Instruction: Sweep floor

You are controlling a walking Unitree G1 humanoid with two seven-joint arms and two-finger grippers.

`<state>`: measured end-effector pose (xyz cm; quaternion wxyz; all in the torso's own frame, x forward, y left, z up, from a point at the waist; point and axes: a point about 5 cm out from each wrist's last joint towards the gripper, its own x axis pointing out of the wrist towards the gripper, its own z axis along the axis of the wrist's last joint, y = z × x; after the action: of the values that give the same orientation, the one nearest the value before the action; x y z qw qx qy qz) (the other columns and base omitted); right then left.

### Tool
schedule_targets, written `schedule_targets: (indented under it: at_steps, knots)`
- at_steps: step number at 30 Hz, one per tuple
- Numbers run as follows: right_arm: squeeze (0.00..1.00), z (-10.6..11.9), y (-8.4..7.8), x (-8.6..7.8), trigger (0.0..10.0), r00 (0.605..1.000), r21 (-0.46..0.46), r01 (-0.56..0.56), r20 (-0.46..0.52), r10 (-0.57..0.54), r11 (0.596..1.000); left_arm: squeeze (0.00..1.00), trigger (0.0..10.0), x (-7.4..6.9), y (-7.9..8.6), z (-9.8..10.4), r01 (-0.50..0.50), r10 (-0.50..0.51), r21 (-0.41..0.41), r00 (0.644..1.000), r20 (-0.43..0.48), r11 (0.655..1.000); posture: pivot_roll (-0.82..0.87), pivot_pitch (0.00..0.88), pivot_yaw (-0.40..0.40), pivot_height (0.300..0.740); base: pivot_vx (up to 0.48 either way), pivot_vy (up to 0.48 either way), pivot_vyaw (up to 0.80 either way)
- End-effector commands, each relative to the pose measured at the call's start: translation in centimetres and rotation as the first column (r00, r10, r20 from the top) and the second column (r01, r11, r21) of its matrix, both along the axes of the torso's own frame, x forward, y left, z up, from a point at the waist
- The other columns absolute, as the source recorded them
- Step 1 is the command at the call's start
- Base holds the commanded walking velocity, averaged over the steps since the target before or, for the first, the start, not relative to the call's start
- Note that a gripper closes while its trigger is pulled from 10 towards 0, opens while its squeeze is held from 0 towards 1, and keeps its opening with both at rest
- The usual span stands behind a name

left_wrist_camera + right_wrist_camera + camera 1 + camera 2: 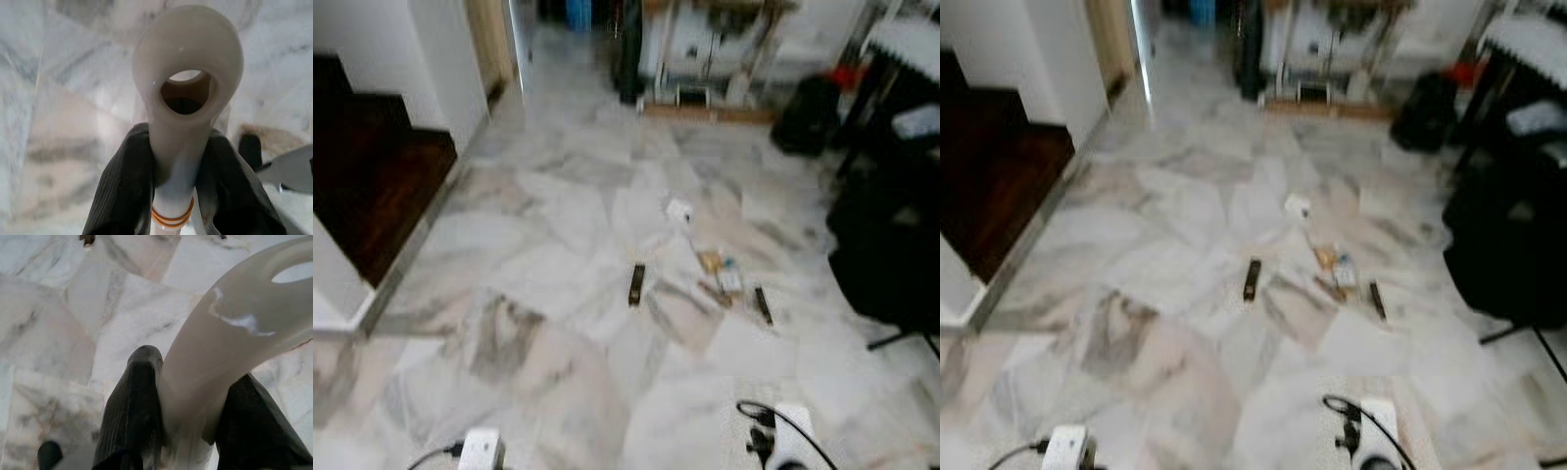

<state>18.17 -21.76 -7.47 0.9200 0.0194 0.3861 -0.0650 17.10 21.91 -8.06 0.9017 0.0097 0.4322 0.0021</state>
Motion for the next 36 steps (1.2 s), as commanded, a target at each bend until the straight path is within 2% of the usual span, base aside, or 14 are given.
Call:
schedule_targets:
  at_steps: [1,7,9,11,15,17,19,20,21,23,27,29,32,36]
  knots:
    - [0.0,0.6,-1.4,0.4,10.0,0.999,-0.053,0.023,0.029,-0.022,0.998,0.0,10.0,0.7,-0.3,0.3,0.009,-0.009,0.007,0.999,0.04,1.0,-0.08,0.026,-0.039,0.74,0.0,0.0,0.0]
    - [0.0,1.7,-2.8,1.4,10.0,0.996,-0.161,0.011,0.086,0.003,0.987,0.0,10.0,2.7,0.1,1.7,0.007,-0.009,0.013,0.989,0.146,1.0,-0.09,0.026,-0.04,0.74,0.0,0.0,0.0]
    - [0.0,2.4,-3.6,1.8,10.0,0.992,-0.206,-0.002,0.125,0.029,0.979,0.0,10.0,4.3,0.9,3.0,-0.021,0.014,0.03,0.973,0.231,0.999,-0.08,0.026,-0.04,0.74,0.0,0.0,0.0]
    - [0.0,2.7,-3.9,2.0,10.0,0.99,-0.231,-0.01,0.135,0.042,0.973,0.0,10.0,4.9,1.2,3.5,-0.03,0.02,0.033,0.965,0.26,0.999,-0.08,0.026,-0.04,0.74,0.0,0.0,0.0]
    - [0.0,4.6,-5.6,3.2,10.0,0.967,-0.283,0.045,0.253,0.029,0.958,0.0,10.0,8.0,2.0,6.6,-0.032,0.003,0.062,0.905,0.425,0.998,-0.09,0.015,-0.036,0.74,0.0,0.0,0.0]
    - [0.0,5.4,-5.9,3.7,10.0,0.955,-0.304,0.053,0.293,0.04,0.951,0.0,10.0,8.9,2.2,7.6,-0.038,-0.001,0.074,0.882,0.471,0.997,-0.09,0.012,-0.035,0.74,0.0,0.0,0.0]
    - [0.0,6.6,-6.4,4.6,10.0,0.933,-0.316,0.083,0.359,0.039,0.945,0.0,10.0,10.1,2.7,9.1,-0.048,-0.005,0.085,0.846,0.533,0.995,-0.09,0.008,-0.034,0.74,0.0,0.0,0.0]
    - [0.0,7.6,-6.8,5.2,10.0,0.912,-0.324,0.105,0.409,0.039,0.94,0.0,10.0,10.9,3.0,10.2,-0.058,-0.001,0.085,0.815,0.579,0.995,-0.09,0.002,-0.032,0.74,0.0,0.0,0.0]
    - [0.0,7.6,-6.8,5.2,10.0,0.912,-0.324,0.105,0.409,0.039,0.94,0.0,10.0,10.9,3.0,10.2,-0.058,-0.001,0.085,0.815,0.579,0.995,-0.09,0.002,-0.032,0.74,0.0,0.0,0.0]
    - [0.0,10.2,-7.4,6.9,10.0,0.855,-0.351,0.146,0.516,0.061,0.925,0.0,10.0,12.6,3.1,13.1,-0.04,-0.036,0.097,0.737,0.675,0.994,-0.09,0.0,-0.032,0.74,0.0,0.0,0.0]
    - [0.0,12.9,-7.8,8.4,10.0,0.788,-0.357,0.191,0.611,0.074,0.914,0.0,10.0,13.7,3.1,15.4,-0.039,-0.051,0.104,0.669,0.741,0.994,-0.09,0.004,-0.031,0.74,0.0,0.0,0.0]
    - [0.0,15.1,-7.7,9.7,10.0,0.725,-0.345,0.222,0.684,0.082,0.912,0.0,10.0,14.4,2.8,17.1,-0.033,-0.058,0.1,0.62,0.782,0.994,-0.08,0.014,-0.033,0.74,0.0,0.0,0.0]
    - [0.0,16.6,-7.0,10.8,10.0,0.672,-0.305,0.236,0.737,0.071,0.923,0.0,10.0,15.0,1.9,18.0,-0.015,-0.06,0.085,0.59,0.805,0.996,-0.08,0.021,-0.033,0.74,0.0,0.0,0.0]
    - [0.0,16.7,-5.9,11.4,10.0,0.658,-0.264,0.226,0.751,0.053,0.938,0.0,10.0,15.1,0.7,18.0,0.012,-0.066,0.073,0.584,0.809,0.997,-0.08,0.027,-0.032,0.74,0.0,0.0,0.0]
